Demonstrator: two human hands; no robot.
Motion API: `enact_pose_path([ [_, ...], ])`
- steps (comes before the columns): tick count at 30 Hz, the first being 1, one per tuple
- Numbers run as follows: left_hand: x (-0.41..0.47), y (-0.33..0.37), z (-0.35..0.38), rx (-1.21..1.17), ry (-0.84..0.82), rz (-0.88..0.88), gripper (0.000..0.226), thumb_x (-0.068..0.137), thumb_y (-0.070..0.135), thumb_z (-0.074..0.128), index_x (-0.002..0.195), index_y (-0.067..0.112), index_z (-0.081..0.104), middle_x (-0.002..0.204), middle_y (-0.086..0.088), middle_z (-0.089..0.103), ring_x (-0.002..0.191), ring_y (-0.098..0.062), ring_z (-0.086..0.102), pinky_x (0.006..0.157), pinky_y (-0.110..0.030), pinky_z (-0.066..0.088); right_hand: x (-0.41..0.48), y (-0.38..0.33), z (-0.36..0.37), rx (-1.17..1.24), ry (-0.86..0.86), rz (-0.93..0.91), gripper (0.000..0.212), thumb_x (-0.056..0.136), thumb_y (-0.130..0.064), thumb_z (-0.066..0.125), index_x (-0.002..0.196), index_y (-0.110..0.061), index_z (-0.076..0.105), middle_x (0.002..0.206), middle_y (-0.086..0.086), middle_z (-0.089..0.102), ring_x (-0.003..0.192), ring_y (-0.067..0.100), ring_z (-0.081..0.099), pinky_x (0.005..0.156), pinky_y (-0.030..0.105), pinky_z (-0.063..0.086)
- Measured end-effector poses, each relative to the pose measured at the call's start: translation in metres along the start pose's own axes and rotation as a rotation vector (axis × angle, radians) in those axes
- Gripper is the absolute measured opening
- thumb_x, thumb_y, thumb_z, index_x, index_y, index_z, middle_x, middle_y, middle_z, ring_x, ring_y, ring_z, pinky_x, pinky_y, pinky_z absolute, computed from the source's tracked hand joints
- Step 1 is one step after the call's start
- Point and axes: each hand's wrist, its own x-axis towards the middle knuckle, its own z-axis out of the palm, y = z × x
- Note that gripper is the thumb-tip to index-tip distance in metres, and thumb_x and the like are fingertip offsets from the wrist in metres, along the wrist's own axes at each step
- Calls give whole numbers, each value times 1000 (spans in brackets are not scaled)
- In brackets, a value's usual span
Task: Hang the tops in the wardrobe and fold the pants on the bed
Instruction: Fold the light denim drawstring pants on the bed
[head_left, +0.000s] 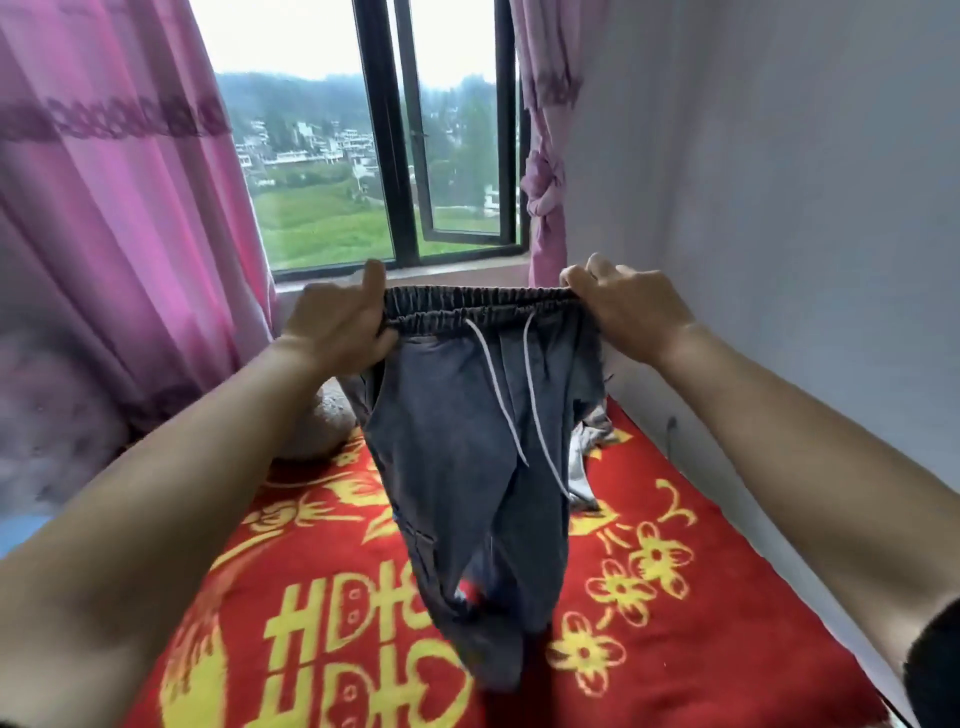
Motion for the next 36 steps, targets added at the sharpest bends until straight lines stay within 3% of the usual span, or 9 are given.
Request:
enact_pose_path([
  [4,-23,-38,-29,9,236,221,28,91,16,52,113,4,39,104,-22,48,83,-35,50,71,-48,44,13,-20,-38,20,67,-40,46,89,1,54,131,-16,45,89,11,57,59,29,60,43,31,36],
  [8,-55,-68,-27,169,355,365,38,90,4,52,126,11,52,114,-20,50,90,-31,42,75,-45,39,15,-39,-50,52,74,-73,46,83,1,60,125,-13,47,79,9,62,51,29,59,42,30,35],
  [11,-77,-78,-27,304,290,392,46,82,0,64,126,8,54,100,-17,57,85,-32,52,73,-44,42,14,-52,-57,83,100,-120,28,88,-27,71,105,-9,57,72,9,66,51,31,63,45,32,39],
  [15,-96,-58,-42,360,44,181,34,83,2,63,115,7,52,97,-15,66,84,-32,65,86,-48,46,18,-77,-71,123,-10,-181,62,84,-71,53,99,-11,57,76,7,66,70,30,69,59,32,35],
  [18,-105,-56,-44,307,-21,60,24,90,8,49,113,6,47,97,-15,65,84,-30,63,80,-44,45,18,-90,-71,53,-74,-222,71,77,-84,43,93,-16,52,60,-4,45,61,23,61,58,30,41],
  [21,-118,-74,-29,245,15,98,34,85,36,42,106,9,43,88,-14,61,69,-25,54,68,-38,41,17,-97,-64,60,-82,-252,74,76,-87,37,92,-16,52,58,-4,44,56,22,57,55,29,42],
  [25,-132,-88,-1,224,90,155,76,82,84,26,95,11,45,72,-8,53,58,-23,54,61,-33,35,14,-107,-50,98,-84,-280,69,83,-82,33,102,-18,51,76,5,66,72,29,69,62,35,51],
  [30,-137,-91,39,245,44,200,63,87,67,33,103,12,59,79,-8,62,69,-30,65,61,-35,44,10,-122,-23,163,-242,-342,58,93,-72,30,107,-21,53,95,10,70,87,33,69,65,36,44],
  [36,-127,-88,73,182,123,204,56,81,55,55,102,3,63,75,-14,65,53,-32,65,39,-32,44,15,-132,22,306,-355,-315,50,98,-63,32,110,-20,55,110,5,67,101,30,64,70,36,39],
])
